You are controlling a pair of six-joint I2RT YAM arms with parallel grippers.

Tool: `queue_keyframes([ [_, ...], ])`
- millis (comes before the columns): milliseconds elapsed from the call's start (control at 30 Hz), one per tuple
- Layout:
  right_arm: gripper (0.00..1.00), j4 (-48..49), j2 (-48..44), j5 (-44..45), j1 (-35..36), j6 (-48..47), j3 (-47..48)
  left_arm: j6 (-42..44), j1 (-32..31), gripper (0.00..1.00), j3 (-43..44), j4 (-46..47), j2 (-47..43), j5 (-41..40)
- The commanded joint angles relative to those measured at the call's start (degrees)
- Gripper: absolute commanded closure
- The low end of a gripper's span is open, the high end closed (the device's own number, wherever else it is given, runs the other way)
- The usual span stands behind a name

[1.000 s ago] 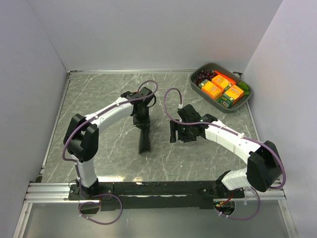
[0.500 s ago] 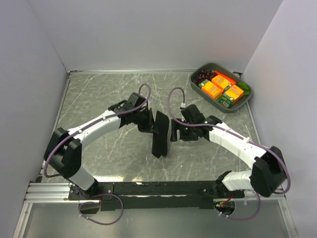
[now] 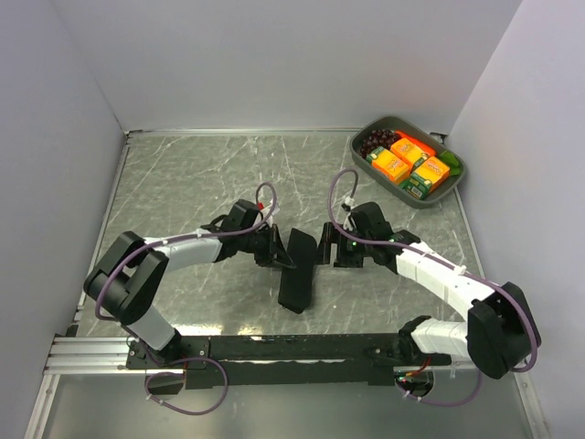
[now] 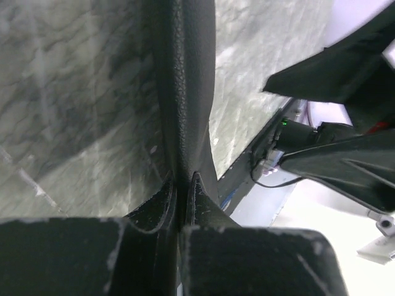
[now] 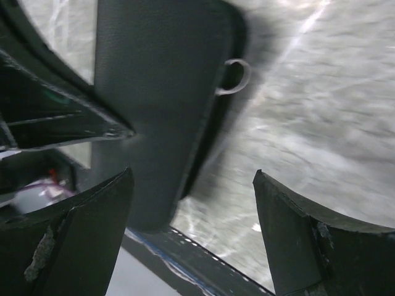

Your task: Sort the hair-cutting tools

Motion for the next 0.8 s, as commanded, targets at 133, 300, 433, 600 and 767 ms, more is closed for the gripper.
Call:
queue_keyframes([
  [133,0.12,9.4,-5.7,-3.9,-1.6,2.0,-3.6,-3.4,3.2,0.99,-7.3,17.9,-4.7,6.6],
  [300,0.11,8.1,-11.4,-4.7,-3.5,0.5,-3.4,-5.7,5.7,0.99,-7.4,22.6,-10.4,14.1],
  [433,0.11,10.0,-12.7,-8.1,-4.0,1.7,-2.1,-10.9,6.1,0.99,-7.9,29.3,-12.2,18.6],
  [600,0.1,11.0,-16.1,-8.7,-4.2,2.3,-1.1,-21.6,6.7,0.99,-11.4,47.4,-13.5,23.1],
  [767,0.09,14.8,-18.8,-12.4,-4.6,3.9,-0.5,-22.8,6.7,0.99,-11.4,48.5,-14.2,24.9],
])
